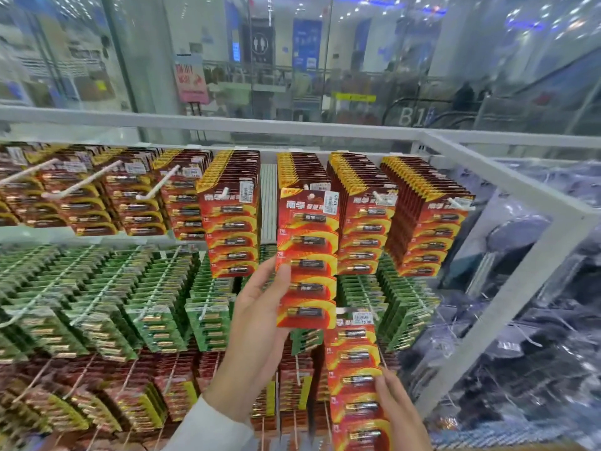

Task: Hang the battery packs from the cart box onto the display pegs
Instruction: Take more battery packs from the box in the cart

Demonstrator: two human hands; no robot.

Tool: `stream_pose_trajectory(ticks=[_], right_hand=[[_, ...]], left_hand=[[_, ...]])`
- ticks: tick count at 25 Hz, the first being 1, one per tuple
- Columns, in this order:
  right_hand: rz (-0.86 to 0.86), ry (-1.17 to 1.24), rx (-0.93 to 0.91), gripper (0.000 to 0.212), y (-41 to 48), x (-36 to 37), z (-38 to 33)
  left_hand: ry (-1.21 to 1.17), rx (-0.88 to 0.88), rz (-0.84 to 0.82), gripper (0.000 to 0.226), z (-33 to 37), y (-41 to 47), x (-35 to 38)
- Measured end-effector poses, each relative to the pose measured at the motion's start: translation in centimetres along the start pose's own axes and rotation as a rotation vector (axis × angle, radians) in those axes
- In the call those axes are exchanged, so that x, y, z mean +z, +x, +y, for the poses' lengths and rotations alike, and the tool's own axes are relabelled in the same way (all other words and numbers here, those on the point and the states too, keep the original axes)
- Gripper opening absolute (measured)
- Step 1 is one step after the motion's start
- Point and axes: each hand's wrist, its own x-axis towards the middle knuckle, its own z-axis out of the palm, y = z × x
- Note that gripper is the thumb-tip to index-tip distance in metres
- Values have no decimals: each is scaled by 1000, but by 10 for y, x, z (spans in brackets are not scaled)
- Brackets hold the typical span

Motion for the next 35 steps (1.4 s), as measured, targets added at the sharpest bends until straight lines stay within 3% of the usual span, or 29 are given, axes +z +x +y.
stream_pose_trajectory(ticks=[2,6,10,17,24,27,35], right_hand=[[20,-34,48,15,9,-17,-5],[-24,65,62,29,13,-24,-17],[17,222,-114,22,14,-37,-67],[129,228,-431,30,32,-53,-138],[149,232,-436,21,47,-64,-144],[174,210,-426,21,56,-64,-143],[273,9,-399,27,98,-50,-143]], left_hand=[[-16,2,25,29,-6,4,1],[8,11,90,31,-18,20,7],[122,45,167,34,-30,52,10],[129,72,192,28,-35,77,14],[150,92,213,38,-44,80,4],[150,99,220,27,-45,80,1],[214,159,238,31,-55,72,-23]])
